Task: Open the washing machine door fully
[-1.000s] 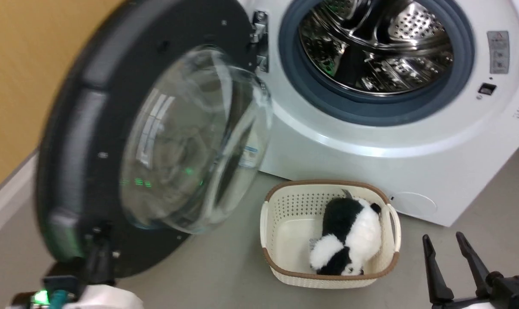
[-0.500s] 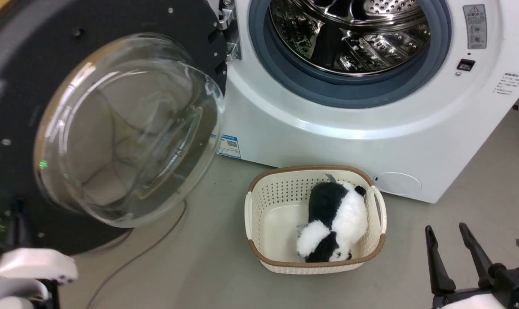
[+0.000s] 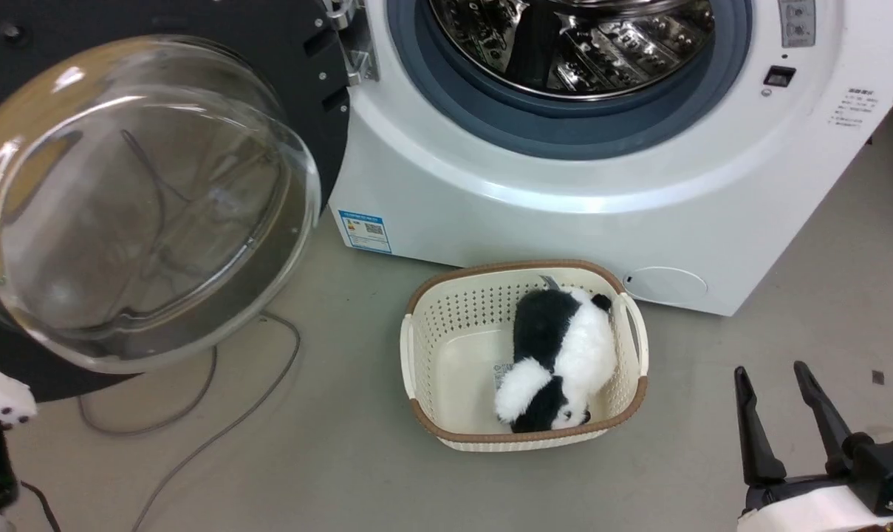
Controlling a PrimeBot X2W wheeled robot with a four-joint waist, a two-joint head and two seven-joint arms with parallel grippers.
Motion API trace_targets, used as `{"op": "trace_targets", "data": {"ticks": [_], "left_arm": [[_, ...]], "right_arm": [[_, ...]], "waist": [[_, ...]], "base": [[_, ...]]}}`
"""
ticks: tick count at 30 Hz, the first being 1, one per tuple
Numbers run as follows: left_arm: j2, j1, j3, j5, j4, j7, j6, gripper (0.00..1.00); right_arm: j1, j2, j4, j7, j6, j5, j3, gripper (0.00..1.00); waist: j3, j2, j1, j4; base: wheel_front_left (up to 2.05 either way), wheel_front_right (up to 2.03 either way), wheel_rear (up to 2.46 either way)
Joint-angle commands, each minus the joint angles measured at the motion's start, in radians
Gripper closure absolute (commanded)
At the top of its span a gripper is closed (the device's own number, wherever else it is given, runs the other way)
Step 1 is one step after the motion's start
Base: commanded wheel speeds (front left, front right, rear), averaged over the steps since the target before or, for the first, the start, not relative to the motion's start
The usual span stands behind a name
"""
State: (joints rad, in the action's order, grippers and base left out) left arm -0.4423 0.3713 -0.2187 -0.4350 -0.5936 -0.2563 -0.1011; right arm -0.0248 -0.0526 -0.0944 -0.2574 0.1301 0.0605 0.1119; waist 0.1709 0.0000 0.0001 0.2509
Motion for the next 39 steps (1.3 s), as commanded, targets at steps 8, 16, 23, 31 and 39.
{"op": "trace_targets", "data": {"ticks": [8,16,23,31,39], "left_arm": [[-0.034,0.105,-0.026,0.014,-0.119,-0.005,0.037,1.0],[-0.007,0.041,-0.063,0.094,-0.038,-0.005,0.056,1.0],[0.05,-0.08,-0.06,0.173,0.126,-0.005,0.064,1.0],[0.15,-0.212,0.018,0.242,0.331,-0.005,0.108,1.0],[0.263,-0.294,0.101,0.252,0.461,-0.005,0.137,0.0]], "right_arm": [[0.027,0.002,-0.001,-0.004,0.001,-0.014,0.002,0.0],[0.002,0.002,-0.007,-0.004,0.001,0.007,0.01,0.0],[-0.025,0.002,-0.003,-0.004,0.001,0.021,0.021,0.0],[-0.052,0.002,0.014,-0.004,0.001,0.028,0.027,0.0],[-0.069,0.002,0.019,-0.004,0.001,0.032,0.025,0.0]], "waist": [[0.012,0.0,-0.0001,-0.021],[-0.045,0.0,-0.0001,-0.021],[-0.111,0.0,-0.0001,-0.02],[-0.164,0.0,-0.0001,-0.031],[-0.184,0.0,-0.0001,-0.061]], "base": [[0.0,0.0,0.0],[0.0,0.0,0.0],[0.0,0.0,0.0],[0.0,0.0,0.0],[0.0,0.0,0.0]]}}
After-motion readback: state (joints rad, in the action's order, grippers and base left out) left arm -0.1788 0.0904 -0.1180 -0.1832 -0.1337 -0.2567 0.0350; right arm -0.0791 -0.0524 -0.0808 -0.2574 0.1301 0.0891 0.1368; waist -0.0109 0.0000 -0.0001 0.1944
